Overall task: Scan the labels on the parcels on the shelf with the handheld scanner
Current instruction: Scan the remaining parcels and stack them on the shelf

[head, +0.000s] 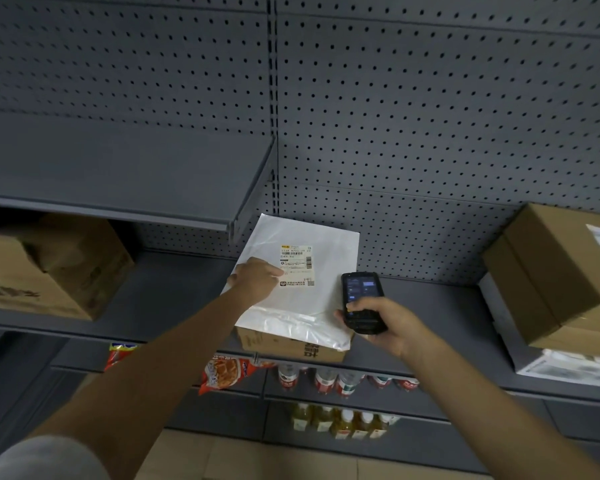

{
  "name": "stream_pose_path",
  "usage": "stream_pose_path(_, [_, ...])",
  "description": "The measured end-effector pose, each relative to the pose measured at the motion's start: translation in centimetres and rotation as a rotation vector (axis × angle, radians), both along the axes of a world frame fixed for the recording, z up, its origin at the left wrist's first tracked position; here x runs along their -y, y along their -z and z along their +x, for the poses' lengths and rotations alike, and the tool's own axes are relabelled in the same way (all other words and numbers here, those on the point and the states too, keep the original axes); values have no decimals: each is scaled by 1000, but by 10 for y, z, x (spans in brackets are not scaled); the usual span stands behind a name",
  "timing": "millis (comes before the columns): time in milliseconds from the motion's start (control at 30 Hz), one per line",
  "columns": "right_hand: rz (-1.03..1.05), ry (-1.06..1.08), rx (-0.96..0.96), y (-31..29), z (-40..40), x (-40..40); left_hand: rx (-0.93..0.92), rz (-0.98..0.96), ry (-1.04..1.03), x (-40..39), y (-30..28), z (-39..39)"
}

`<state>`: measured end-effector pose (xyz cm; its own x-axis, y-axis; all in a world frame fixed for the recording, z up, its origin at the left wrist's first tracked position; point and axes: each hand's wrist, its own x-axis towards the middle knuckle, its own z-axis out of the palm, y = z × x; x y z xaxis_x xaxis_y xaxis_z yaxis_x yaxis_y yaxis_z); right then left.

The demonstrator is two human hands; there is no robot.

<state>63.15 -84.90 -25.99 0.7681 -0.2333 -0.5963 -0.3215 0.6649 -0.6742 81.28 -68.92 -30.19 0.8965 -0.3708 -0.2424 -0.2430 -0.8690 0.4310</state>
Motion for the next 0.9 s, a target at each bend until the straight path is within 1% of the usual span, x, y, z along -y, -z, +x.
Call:
stream_pose_path(133, [-19,4,-11,0,2,-3,-18,-25,-76,-2,1,2])
stream_pose_path(300, [-38,0,-4,-2,5,-6,-152,-58,-205,-7,-2,6])
stream_pose_path(500, [-45,-21,19,-5,-1,-10,-226,-165,-396,-13,0,16])
stream_pose_path(567, [-52,-28,15,-7,-5,-10,-212,-266,-418,-14,-1,12])
stream_pose_path(667, [-76,-57,17,-10,-14,-12,-194,-476,-409,-13,-4,3])
stream_pose_path(767, [-62,-49,38,-13,-25,-14,-256,-651,-329,-13,-10,-13])
stream_pose_path(900, [27,-33,88,-15,-47,-14,-307,-803,-202,-8,-15,-41])
